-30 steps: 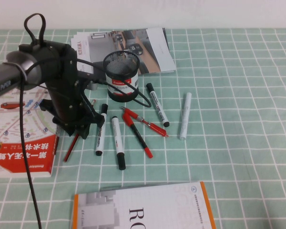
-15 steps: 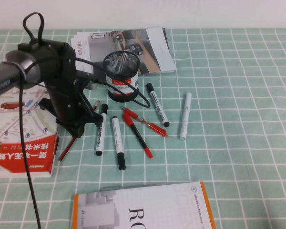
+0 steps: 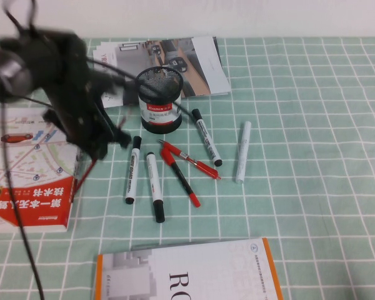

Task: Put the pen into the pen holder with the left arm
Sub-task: Pick up the pen on the table, then place the pen onto the pen holder

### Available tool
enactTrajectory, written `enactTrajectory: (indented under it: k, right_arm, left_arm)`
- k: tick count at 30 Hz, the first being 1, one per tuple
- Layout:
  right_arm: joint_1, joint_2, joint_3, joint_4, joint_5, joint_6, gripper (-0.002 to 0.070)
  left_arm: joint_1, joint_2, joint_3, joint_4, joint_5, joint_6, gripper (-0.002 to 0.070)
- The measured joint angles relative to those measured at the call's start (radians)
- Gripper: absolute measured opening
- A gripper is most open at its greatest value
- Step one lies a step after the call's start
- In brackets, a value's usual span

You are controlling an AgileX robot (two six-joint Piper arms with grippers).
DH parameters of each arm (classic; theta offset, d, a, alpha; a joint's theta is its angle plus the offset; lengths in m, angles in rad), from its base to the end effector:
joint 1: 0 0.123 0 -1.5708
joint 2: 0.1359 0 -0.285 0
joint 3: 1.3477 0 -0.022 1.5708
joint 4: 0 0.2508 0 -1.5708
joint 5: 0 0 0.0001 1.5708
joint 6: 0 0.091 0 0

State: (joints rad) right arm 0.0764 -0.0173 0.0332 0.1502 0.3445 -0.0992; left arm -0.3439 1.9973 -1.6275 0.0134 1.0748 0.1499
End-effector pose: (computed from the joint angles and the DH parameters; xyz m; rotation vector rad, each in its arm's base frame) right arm 0.0527 0.0087 0.1722 -0.0668 1.8408 0.1296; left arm 0.3940 -0.1400 0.2263 0.7229 2.8373 -0.0122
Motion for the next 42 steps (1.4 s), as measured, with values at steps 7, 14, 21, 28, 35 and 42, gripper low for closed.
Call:
enactTrajectory:
  k: [7, 14, 21, 28, 35, 42]
  right_arm:
    - [0.0, 0.0, 0.0, 0.0, 0.0, 0.0, -0.002]
    - [0.0, 0.0, 0.0, 0.0, 0.0, 0.0, -0.002]
    - [0.0, 0.0, 0.0, 0.0, 0.0, 0.0, -0.002]
    - [0.0, 0.0, 0.0, 0.0, 0.0, 0.0, -0.002]
    - [0.0, 0.0, 0.0, 0.0, 0.0, 0.0, -0.002]
    - [0.0, 0.0, 0.0, 0.0, 0.0, 0.0, -0.002]
  left_arm:
    - [-0.002, -0.283, 0.121, -0.072, -0.185, 0.025, 0.0025]
    - [-0.008, -0.589, 0.465, -0.309, -0.663, 0.231, 0.0025]
    - [-0.012, -0.681, 0.69, -0.51, -1.041, 0.42, 0.0025]
    - [-0.06, -0.653, 0.71, -0.524, -1.193, 0.439, 0.0025]
    - [-0.139, -0.554, 0.71, -0.475, -1.422, 0.406, 0.0024]
    - [-0.118, -0.405, 0.71, -0.124, -1.639, 0.037, 0.0024]
